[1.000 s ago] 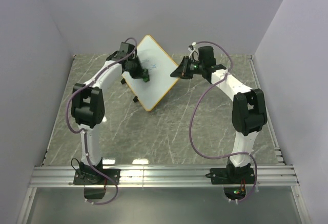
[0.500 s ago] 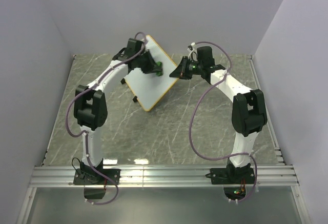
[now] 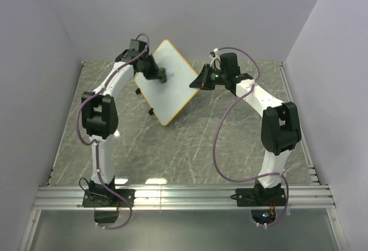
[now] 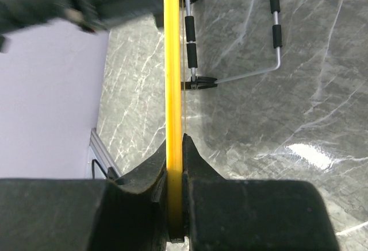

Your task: Erase the whiteboard

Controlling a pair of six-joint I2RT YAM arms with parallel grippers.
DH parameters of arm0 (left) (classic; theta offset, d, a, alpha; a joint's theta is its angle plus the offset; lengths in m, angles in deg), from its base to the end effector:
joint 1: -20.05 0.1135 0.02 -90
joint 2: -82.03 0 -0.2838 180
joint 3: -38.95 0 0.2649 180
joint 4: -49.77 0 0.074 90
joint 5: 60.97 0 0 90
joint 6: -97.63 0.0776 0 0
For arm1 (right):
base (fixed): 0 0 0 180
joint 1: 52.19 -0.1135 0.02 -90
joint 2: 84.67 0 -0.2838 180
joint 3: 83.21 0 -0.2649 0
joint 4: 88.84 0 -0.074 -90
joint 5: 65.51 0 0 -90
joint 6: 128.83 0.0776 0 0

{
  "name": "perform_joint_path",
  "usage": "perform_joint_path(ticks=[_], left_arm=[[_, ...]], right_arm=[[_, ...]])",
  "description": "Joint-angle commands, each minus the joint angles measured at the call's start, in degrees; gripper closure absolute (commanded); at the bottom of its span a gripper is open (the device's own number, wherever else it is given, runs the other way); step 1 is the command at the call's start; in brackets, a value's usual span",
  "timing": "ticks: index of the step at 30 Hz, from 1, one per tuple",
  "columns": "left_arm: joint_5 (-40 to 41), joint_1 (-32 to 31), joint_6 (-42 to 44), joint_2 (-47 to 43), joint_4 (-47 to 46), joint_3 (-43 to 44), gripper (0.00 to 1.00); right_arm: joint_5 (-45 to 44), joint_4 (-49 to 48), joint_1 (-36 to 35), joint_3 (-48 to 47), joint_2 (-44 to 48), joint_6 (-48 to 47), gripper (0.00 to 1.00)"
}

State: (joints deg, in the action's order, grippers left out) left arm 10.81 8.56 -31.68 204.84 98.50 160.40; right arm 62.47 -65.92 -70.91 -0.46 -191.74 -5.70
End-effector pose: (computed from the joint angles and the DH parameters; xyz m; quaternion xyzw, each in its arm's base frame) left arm 0.5178 -0.1300 0.2324 -0.1707 0.9139 -0.2790 0.2406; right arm 0.4374 0.1986 0.2665 -0.0506 0.8430 0.4550 0.2826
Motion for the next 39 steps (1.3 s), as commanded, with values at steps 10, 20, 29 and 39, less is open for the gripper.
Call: perform_joint_path(ticks=[10,20,29,39], left_arm=[[-2.88,-7.33,-2.35,-1.07,-1.97,9.87,1.00],[1.78,0.23,1.69,0.77,-1.88,-4.00,1.00],[-0.32,-0.99,0.90,-1.25,-4.44,-5.11,1.00],[-9.98,-7.67,0.02,3.40,-3.82,13.98,1.00]], right_arm=[[-0.18,10.56,-2.99,-2.24,-0.78,-2.71,1.00],[-0.97,12.50,-3.08,-2.15,-0.16,-4.30,1.00],[-0.97,12.50,-3.08,-3.02,-0.77,-3.94,1.00],[-1.41,16.00,-3.87,-5.66,-2.53,-5.35,1.00]])
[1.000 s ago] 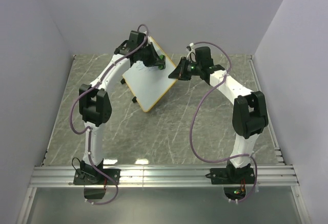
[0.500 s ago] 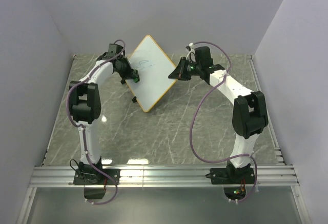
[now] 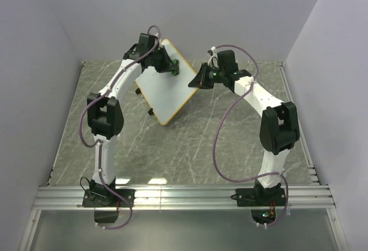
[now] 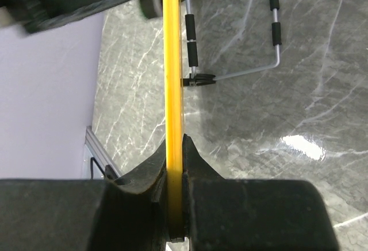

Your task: Erase the whiteboard

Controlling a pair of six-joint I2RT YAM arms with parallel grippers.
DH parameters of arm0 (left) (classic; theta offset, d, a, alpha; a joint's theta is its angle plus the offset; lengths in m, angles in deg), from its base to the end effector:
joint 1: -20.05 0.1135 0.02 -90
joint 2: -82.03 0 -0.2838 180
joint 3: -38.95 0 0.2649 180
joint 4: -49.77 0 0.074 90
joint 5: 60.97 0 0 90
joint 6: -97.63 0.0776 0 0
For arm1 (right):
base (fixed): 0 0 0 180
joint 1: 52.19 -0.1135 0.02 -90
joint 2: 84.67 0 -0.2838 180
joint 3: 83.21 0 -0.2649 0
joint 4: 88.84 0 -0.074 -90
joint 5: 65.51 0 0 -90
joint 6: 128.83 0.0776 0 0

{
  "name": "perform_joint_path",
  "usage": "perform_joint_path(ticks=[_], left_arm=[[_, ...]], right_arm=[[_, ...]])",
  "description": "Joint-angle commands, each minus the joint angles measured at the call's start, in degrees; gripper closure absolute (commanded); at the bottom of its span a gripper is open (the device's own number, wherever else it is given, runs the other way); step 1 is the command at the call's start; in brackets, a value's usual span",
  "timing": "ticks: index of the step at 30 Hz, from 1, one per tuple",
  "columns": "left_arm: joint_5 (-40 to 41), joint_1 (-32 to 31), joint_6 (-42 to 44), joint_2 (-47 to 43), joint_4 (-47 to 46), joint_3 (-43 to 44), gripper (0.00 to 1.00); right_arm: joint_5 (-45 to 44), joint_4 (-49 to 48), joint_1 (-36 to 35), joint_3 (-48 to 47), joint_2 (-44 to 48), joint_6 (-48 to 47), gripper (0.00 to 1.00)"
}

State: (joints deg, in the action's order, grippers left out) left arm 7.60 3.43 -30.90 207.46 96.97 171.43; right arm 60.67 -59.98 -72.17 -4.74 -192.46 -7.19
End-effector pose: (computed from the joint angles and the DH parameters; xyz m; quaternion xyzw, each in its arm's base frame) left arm 0.5277 -0.1871 0.2830 -0.0924 0.8897 -0.3411 0.2890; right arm 0.4371 0.2077 0.2762 -0.0567 0.8538 0.4388 0.2744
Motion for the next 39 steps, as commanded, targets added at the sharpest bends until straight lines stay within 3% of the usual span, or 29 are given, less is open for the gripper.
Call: perform_joint_path(ticks=[1,3,9,13,18,29,35,39], left_arm=[[-7.13,-2.71,-1.20,1.05,-2.55,3.30,1.00],[-7.22,-2.98,-1.12,1.57,-2.65,3.30,1.00],[2.70,-1.23,-0.15,2.02,-0.17,0.06,1.00],[3.23,3.96,-0.33,2.63,-1.94,-7.14,1.00],[4.21,7.47,2.92,8.16,0.61,-7.16,1.00],[-0.89,5.90,5.56,7.91,0.34,-4.00,1.00],[-9.32,-0.77,6.18,7.03,0.35,6.10,1.00],[-12.93,-2.01,3.19,5.27,-4.30,4.71,1.00]], right_arm=[[0.20,10.68,-2.69,-1.55,-1.81,-4.73,1.00],[-0.41,12.69,-2.69,-2.17,-2.16,-5.62,1.00],[-1.38,16.30,-2.77,-4.63,-2.69,-7.47,1.00],[-1.99,17.98,-2.78,-5.16,-1.73,-8.26,1.00],[-2.35,18.51,-2.69,-2.44,0.21,-8.79,1.00],[-2.96,19.91,-3.65,-4.19,-1.54,-8.79,1.00],[-3.40,19.91,-4.79,-4.89,-2.95,-8.70,1.00],[-3.93,20.79,-5.32,-5.95,-3.92,-9.05,1.00]])
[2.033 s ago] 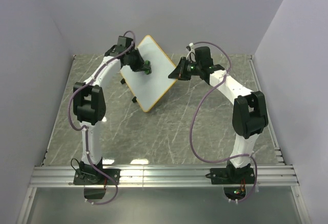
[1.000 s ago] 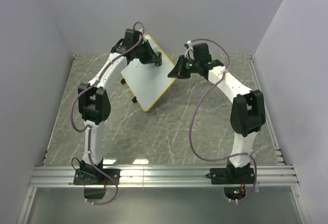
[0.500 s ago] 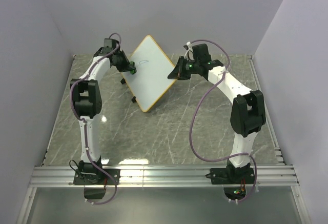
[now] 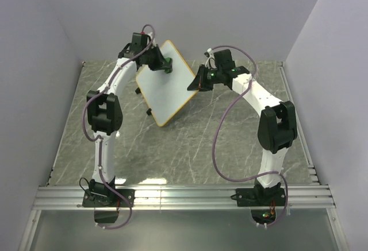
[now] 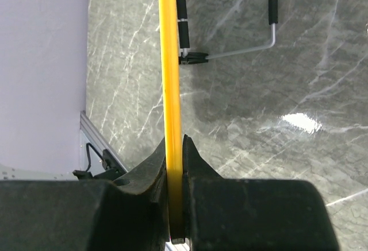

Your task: Erase the whiteboard

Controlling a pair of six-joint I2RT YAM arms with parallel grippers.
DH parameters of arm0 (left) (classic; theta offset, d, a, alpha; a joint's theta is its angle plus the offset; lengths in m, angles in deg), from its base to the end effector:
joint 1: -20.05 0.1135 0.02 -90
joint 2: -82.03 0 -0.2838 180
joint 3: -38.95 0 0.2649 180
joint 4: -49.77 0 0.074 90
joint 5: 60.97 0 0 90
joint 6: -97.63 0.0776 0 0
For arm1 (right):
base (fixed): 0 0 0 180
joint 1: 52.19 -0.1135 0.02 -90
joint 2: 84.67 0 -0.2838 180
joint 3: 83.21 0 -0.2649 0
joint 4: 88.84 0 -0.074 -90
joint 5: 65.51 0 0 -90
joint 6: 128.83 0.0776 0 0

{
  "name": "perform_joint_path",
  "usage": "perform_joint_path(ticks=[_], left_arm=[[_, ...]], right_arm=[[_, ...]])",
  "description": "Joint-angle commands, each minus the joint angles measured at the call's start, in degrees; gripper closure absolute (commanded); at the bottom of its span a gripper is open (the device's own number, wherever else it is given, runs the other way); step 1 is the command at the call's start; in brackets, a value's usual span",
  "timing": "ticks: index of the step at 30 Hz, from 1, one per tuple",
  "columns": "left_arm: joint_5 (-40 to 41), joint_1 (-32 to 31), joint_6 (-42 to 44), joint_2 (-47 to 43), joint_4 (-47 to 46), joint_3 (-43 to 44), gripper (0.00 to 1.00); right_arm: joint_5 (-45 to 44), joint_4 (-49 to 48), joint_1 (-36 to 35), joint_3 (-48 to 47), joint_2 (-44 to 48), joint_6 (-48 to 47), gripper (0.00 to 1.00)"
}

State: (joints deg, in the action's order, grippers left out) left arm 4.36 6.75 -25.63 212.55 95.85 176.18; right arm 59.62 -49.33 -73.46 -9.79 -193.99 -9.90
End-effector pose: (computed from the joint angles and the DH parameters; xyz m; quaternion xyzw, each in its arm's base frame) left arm 0.5562 -0.1648 0.2685 -0.0631 0.8856 -0.3425 0.3074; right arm 0.4313 0.2158 0.2762 -0.0636 0.8780 0.4136 0.2324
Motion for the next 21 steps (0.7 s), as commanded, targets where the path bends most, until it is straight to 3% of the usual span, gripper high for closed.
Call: perform_joint_path(ticks=[1,10,14,21], left_arm=[[-10.05,-5.51,-1.99,0.35,-3.29,0.05,1.00],[-3.91,-0.42,-0.85,6.94,3.55,0.93,1.00],[0.05,4.33,1.61,9.84,6.73,-1.70,1.00],[3.13,7.15,4.60,11.78,8.40,-6.36,1.00]], right_arm=[[-3.23,10.41,-4.12,-1.16,-2.74,-6.51,1.00],[-4.90,12.26,-4.39,-2.13,-2.83,-7.83,1.00],[-5.34,12.52,-4.47,-1.69,-2.74,-8.27,1.00],[-5.34,11.91,-4.39,-2.22,-3.18,-7.75,1.00]])
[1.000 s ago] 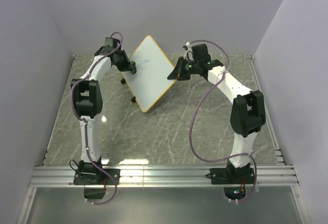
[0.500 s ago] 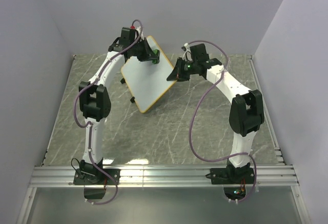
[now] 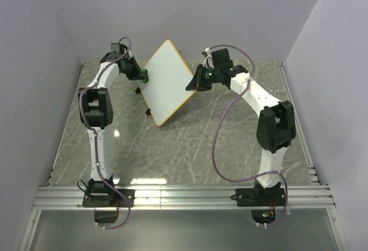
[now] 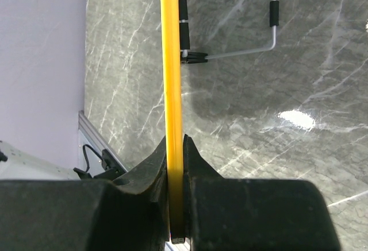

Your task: Erase the whiteboard

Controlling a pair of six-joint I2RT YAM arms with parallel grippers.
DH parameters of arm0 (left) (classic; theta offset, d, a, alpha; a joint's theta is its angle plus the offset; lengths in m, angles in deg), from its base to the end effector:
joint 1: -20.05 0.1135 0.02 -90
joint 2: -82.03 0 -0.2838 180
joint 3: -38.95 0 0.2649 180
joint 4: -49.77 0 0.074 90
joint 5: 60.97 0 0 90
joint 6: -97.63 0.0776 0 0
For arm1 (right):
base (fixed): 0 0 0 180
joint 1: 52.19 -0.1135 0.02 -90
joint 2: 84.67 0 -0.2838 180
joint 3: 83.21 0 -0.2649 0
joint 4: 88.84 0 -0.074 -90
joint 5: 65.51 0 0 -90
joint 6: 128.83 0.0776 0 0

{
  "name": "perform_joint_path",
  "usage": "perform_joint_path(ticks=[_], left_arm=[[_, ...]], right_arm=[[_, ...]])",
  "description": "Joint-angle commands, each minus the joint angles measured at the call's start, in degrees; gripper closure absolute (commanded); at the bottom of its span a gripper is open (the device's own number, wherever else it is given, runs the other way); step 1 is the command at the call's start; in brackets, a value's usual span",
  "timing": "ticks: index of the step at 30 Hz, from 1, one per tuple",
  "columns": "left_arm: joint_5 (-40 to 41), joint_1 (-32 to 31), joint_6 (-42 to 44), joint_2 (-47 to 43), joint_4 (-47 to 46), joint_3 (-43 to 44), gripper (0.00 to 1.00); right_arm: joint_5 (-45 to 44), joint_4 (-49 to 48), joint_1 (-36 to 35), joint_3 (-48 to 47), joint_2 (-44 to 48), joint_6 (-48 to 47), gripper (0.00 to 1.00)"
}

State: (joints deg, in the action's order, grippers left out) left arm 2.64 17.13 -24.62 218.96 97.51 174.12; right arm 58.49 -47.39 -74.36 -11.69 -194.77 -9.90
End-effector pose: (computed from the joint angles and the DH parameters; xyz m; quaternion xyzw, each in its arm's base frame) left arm 0.5828 -0.0643 0.1900 -0.1548 0.9037 -0.3060 0.2565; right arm 0.4313 0.2226 0.2781 -0.0645 0.8826 0.4062 0.2279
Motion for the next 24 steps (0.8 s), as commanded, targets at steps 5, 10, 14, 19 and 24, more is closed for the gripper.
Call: perform_joint_path(ticks=[5,10,14,19,24], left_arm=[[2.58,-4.02,3.51,3.70,6.39,-3.27,1.00],[-1.20,-4.73,3.16,1.95,5.87,-0.09,1.00],[-4.45,-8.93,2.63,-1.30,4.20,0.96,1.00],[-5.51,-14.92,0.79,-5.08,1.83,-0.79,1.00],[-6.39,-17.30,-1.14,-9.55,-0.81,-7.46,1.00]], right_arm=[[-3.85,9.08,-3.66,-1.02,-3.19,-6.60,1.00],[-4.20,9.70,-4.02,-2.69,-4.33,-6.51,1.00],[-4.47,9.44,-4.28,-2.78,-4.77,-6.34,1.00],[-4.47,8.82,-4.46,-2.87,-5.03,-5.90,1.00],[-4.47,7.68,-4.37,-1.64,-4.59,-5.81,1.00]])
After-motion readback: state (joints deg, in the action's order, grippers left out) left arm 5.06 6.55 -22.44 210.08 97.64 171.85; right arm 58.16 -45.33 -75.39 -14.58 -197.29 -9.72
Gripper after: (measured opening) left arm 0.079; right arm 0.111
